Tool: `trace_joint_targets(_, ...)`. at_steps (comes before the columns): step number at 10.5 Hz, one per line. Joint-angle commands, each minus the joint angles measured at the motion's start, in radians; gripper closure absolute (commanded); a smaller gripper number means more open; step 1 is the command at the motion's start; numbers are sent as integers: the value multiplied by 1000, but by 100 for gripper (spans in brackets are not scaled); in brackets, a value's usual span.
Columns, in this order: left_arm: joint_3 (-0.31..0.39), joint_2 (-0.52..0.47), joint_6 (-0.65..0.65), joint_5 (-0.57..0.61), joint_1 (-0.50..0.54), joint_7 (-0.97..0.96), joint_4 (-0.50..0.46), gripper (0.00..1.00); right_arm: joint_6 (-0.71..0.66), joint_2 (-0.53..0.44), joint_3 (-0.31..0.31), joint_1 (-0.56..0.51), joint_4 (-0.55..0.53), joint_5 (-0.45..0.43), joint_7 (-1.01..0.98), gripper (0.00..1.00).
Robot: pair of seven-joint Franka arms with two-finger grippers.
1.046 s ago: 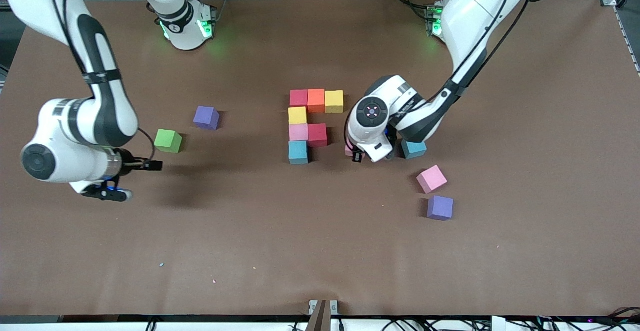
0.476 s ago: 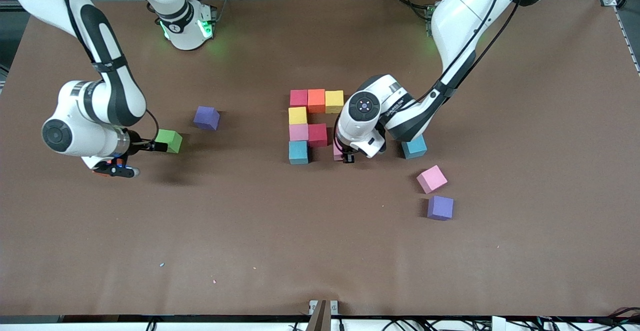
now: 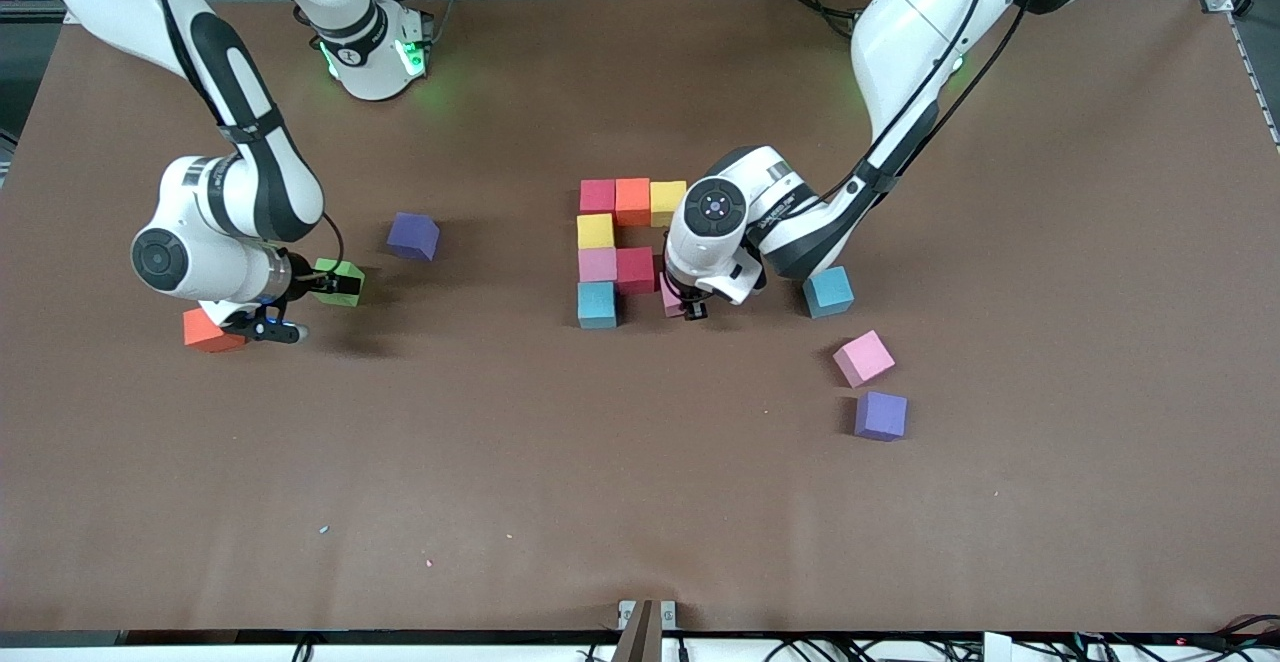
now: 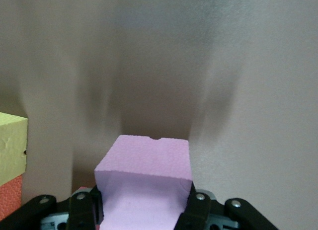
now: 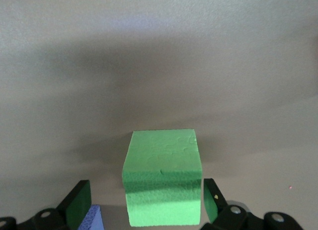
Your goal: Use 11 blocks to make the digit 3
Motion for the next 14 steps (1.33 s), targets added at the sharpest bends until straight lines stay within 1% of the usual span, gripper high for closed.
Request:
trace_joint_targets(1, 8, -41, 10, 23, -10, -32, -55, 100, 36, 3, -2, 14, -28, 16, 4, 0)
trace_joint_targets(3, 0, -64, 11, 65, -9, -28, -96, 100, 36, 8, -2, 13, -28, 16, -4, 0)
trace_joint_targets(6, -7, -71, 11, 65, -7, -25, -101, 100, 36, 14, -2, 10, -29, 15, -18, 0)
trace_joint_targets(8, -35, -72, 11, 65, 5, -25, -103, 100, 53, 27, -2, -3, -29, 15, -66, 0)
trace_joint_targets(9, -37, -77, 11, 66, 5, -25, -107, 100, 54, 29, -2, -4, -29, 15, -70, 0)
trace_joint_targets(11, -41, -77, 45, 65, 7, -22, -122, 100, 54, 31, -2, -4, -36, 15, -70, 0)
trace_joint_targets(12, -41, -77, 68, 66, 7, -19, -138, 100, 66, 32, -2, -4, -42, 15, -70, 43)
trace_joint_targets(13, -41, -77, 82, 66, 7, -19, -148, 100, 68, 32, -2, -4, -40, 15, -70, 71)
trace_joint_targets(14, -41, -77, 94, 66, 7, -19, -153, 100, 62, 28, -2, -3, -37, 15, -70, 80)
